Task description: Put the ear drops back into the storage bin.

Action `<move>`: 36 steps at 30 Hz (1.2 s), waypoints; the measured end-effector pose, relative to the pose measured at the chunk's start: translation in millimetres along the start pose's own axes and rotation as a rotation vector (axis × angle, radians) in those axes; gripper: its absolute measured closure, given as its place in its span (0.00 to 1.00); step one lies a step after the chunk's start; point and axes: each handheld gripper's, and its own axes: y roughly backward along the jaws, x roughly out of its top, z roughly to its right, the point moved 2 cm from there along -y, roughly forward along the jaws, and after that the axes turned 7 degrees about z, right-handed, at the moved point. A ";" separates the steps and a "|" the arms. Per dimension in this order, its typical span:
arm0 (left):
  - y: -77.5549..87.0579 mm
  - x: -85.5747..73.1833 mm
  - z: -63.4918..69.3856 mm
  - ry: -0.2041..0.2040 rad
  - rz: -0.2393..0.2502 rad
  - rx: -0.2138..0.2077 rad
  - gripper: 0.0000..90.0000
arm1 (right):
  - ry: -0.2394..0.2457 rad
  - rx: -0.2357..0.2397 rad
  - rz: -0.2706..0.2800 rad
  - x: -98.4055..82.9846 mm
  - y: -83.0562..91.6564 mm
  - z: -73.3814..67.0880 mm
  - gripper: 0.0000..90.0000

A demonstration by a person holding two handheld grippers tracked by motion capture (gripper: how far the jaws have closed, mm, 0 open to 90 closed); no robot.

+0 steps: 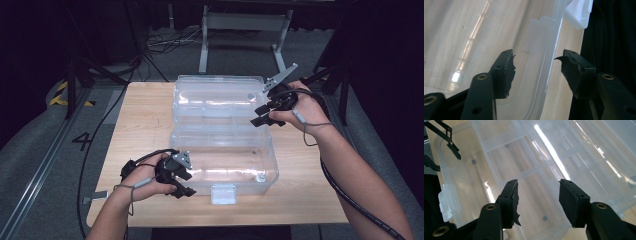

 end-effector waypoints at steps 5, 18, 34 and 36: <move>-0.2 -1.6 -1.0 -0.003 -0.033 -0.006 0.74 | 0.002 0.001 0.015 4.2 -4.5 2.7 0.56; 0.1 -0.9 2.3 -0.063 -0.068 0.022 0.88 | 0.011 0.018 0.051 22.5 -10.2 6.3 0.56; -0.1 -2.0 1.7 -0.081 -0.054 0.014 0.89 | 0.070 0.050 -0.031 37.9 -34.4 12.0 0.64; -0.1 -2.1 1.7 -0.079 -0.053 0.015 0.89 | 0.086 0.050 -0.045 39.6 -37.9 13.2 0.68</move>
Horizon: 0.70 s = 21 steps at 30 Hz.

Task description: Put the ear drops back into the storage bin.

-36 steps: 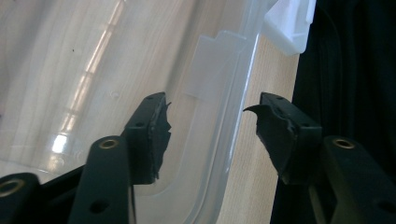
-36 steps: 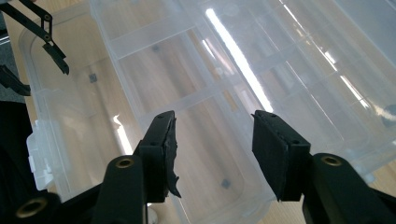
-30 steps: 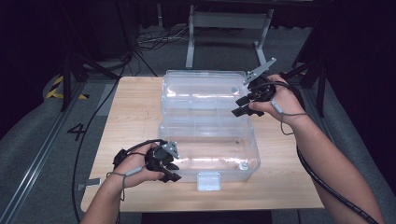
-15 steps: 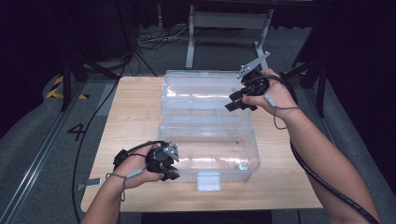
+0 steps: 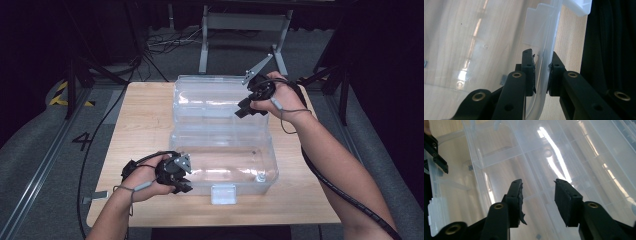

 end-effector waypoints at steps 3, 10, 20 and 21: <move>-0.1 -0.5 -0.7 0.002 0.006 -0.007 0.88 | 0.009 0.009 -0.018 1.4 -4.4 0.8 0.73; -0.5 -2.1 -1.9 0.012 0.021 -0.019 0.88 | 0.081 0.037 -0.033 8.5 -16.2 -0.5 0.89; -0.8 -2.0 -2.1 0.011 0.023 -0.020 0.88 | 0.099 0.041 -0.067 10.9 -19.3 -3.9 0.95; -0.9 -2.1 -2.1 0.011 0.024 -0.021 0.88 | 0.098 0.043 -0.068 10.9 -19.0 -4.4 0.95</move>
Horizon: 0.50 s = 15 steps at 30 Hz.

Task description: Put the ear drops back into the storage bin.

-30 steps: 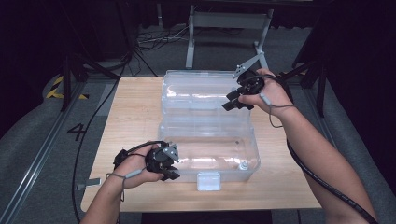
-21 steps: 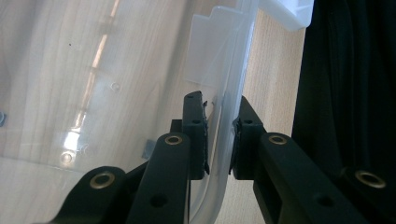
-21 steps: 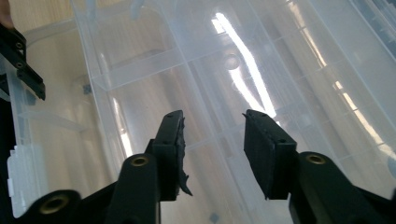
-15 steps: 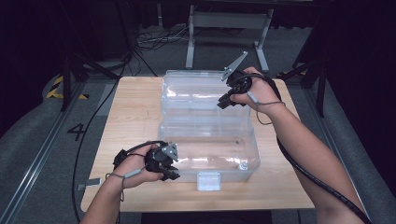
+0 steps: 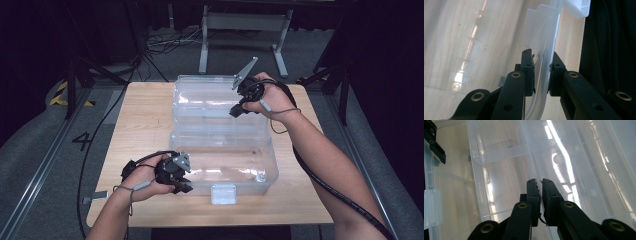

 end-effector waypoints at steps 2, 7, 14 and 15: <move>0.0 -0.1 0.0 0.001 0.000 -0.001 0.88 | 0.000 0.005 0.003 0.0 0.3 -0.7 0.95; -0.2 0.1 -0.5 0.004 0.000 -0.004 0.87 | 0.016 -0.005 0.016 -1.6 1.8 -4.0 0.96; -0.7 0.2 -1.0 0.012 0.001 -0.010 0.87 | 0.028 -0.008 0.025 -3.4 5.5 -9.3 0.97; -0.7 0.2 -1.1 0.012 0.001 -0.010 0.87 | 0.030 -0.007 0.028 -3.5 6.1 -10.7 0.97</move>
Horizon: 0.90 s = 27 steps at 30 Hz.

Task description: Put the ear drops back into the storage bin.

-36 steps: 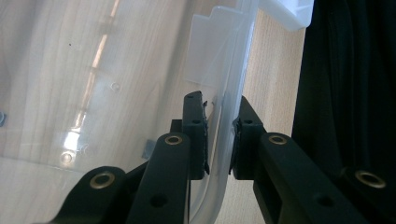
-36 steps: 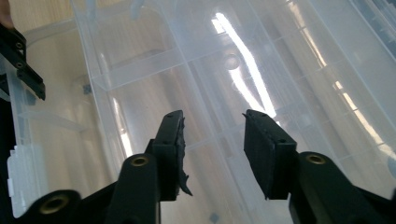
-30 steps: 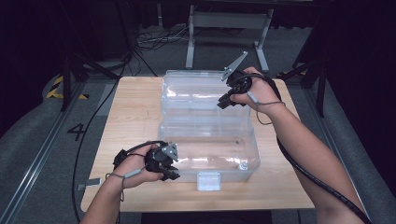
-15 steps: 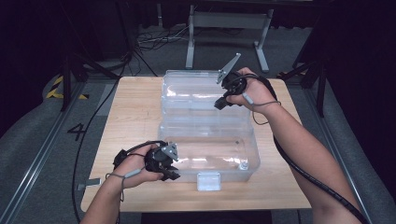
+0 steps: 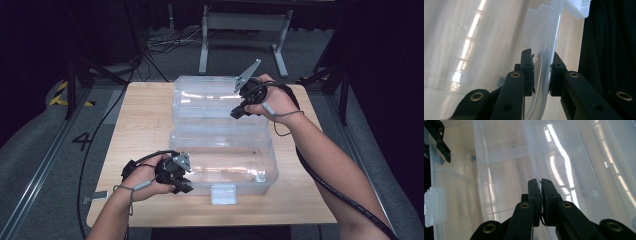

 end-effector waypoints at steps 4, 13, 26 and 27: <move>-0.2 0.0 0.2 0.007 -0.001 -0.001 0.87 | 0.023 -0.006 0.006 0.3 2.4 -7.4 0.97; -0.1 -0.1 0.2 0.008 0.000 0.001 0.87 | 0.046 -0.006 0.017 -1.0 6.5 -16.8 0.97; -0.3 0.0 0.8 0.011 -0.003 0.003 0.87 | 0.070 -0.003 0.014 -1.8 10.8 -29.1 0.98; -0.3 0.0 0.8 0.011 -0.003 0.003 0.86 | 0.070 -0.003 0.014 -1.8 10.8 -29.1 0.98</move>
